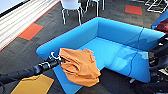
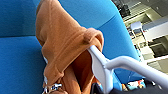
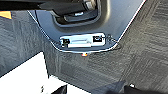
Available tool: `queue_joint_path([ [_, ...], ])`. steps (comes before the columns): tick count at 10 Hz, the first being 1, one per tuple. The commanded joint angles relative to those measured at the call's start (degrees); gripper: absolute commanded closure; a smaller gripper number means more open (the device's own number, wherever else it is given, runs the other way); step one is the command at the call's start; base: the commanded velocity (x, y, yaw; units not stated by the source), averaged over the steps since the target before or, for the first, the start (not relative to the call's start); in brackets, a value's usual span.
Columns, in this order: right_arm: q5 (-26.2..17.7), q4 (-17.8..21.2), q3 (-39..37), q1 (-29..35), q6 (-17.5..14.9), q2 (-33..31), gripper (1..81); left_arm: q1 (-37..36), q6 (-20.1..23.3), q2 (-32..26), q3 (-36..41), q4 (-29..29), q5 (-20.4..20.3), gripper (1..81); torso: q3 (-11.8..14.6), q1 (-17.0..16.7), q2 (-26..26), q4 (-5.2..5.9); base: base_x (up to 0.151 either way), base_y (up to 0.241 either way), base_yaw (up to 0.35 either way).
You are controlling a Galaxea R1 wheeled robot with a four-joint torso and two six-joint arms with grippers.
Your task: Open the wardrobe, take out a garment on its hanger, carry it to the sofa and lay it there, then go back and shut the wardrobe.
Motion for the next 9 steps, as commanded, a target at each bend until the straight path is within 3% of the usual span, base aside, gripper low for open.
queue_joint_path([
  [1,-4.1,0.0,0.4,-2.1,0.1,0.8,1.0,-4.3,0.3,-3.2,-0.5,3.0,-1.9,81.1,0.0,0.0,0.0,-0.02,0.000,0.000,0.000],
  [6,-4.1,0.0,0.4,-2.0,0.1,0.8,1.0,4.1,1.6,-2.8,-2.8,7.0,-2.1,81.1,0.0,0.0,0.0,0.00,0.000,0.000,0.000],
  [7,-4.1,0.0,0.4,-2.0,0.1,0.8,1.0,5.0,2.1,-2.4,-2.7,7.4,-2.1,1.0,0.0,0.0,0.0,0.00,0.000,0.000,0.000],
  [9,-4.1,0.0,0.4,-2.1,0.1,0.8,1.0,6.9,2.3,-0.9,-2.8,9.2,-1.6,1.0,0.0,0.0,0.0,0.00,0.000,0.000,0.000],
])
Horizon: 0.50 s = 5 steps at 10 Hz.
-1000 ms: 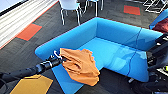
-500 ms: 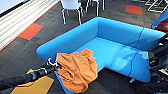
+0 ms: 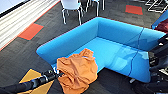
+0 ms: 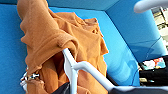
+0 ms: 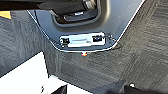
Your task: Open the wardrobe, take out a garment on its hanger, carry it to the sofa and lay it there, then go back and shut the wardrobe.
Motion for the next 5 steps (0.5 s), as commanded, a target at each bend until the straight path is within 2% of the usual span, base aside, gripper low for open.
queue_joint_path([
  [1,-4.0,0.0,0.4,-2.1,0.0,0.8,1.0,-2.8,0.5,-1.5,0.1,2.2,-0.2,1.0,0.0,0.0,0.0,0.00,0.000,0.000,0.000],
  [4,-3.9,0.0,0.4,-2.2,0.1,0.8,1.0,7.9,1.2,0.2,-13.0,2.2,-1.0,1.0,0.0,0.0,0.0,0.00,0.000,0.000,0.000],
  [5,-3.9,0.0,0.4,-2.2,0.1,0.8,1.0,11.9,2.9,1.3,-17.5,2.1,-1.5,1.0,0.0,0.0,0.0,0.00,0.000,0.000,0.000],
])
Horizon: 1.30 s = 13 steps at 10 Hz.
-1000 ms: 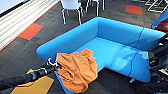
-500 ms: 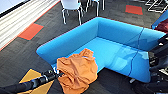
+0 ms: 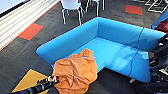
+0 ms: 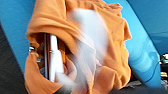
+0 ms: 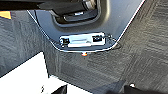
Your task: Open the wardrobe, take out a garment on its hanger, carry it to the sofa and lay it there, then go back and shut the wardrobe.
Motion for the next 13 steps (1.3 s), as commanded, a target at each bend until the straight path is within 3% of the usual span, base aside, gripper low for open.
queue_joint_path([
  [1,-4.0,0.0,0.4,-2.2,0.0,0.8,1.0,8.0,4.2,2.1,-13.4,0.1,-2.6,1.0,0.0,0.0,0.0,0.00,0.000,0.000,0.000],
  [5,-4.0,0.0,0.3,-2.3,0.0,0.8,1.0,22.2,4.8,14.0,-38.8,1.5,-14.7,1.0,0.0,0.0,0.0,0.00,0.000,0.000,0.000],
  [9,-3.9,0.0,0.1,-1.9,0.4,0.8,1.0,34.7,4.8,25.8,-54.0,14.0,-15.2,1.0,0.0,0.0,0.0,0.00,0.000,0.000,0.000],
  [11,-3.8,0.0,0.1,-1.8,0.4,0.7,1.0,38.2,5.0,28.1,-54.6,20.5,-14.8,1.0,0.0,-0.1,0.0,0.00,0.000,0.000,0.000],
  [12,-3.9,0.0,0.1,-1.9,0.5,0.7,1.0,39.9,5.3,29.4,-54.8,21.9,-14.1,1.0,4.7,-0.1,0.0,0.00,0.000,0.000,0.000],
  [13,-3.7,0.0,0.1,-2.2,0.4,0.6,1.0,41.4,6.2,30.5,-54.8,22.0,-13.0,1.0,5.6,-0.1,0.0,0.00,0.000,0.000,0.000],
])
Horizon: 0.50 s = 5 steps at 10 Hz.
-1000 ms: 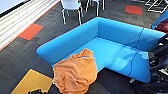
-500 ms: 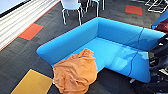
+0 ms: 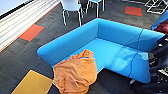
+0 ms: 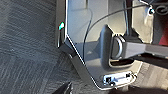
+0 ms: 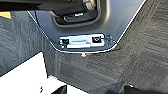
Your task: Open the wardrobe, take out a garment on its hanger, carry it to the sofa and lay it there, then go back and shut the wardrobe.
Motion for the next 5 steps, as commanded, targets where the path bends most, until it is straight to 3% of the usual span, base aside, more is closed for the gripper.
queue_joint_path([
  [1,-2.8,0.0,0.1,-2.0,0.4,0.4,1.0,5.0,2.3,2.3,-3.0,5.5,3.0,1.0,5.3,0.0,0.0,0.00,0.000,0.000,0.000],
  [5,-2.9,0.0,-0.1,-2.2,0.4,0.1,1.0,7.9,4.0,6.6,-3.0,5.6,9.6,1.0,13.0,-0.1,-0.1,0.00,0.000,0.000,0.000],
])
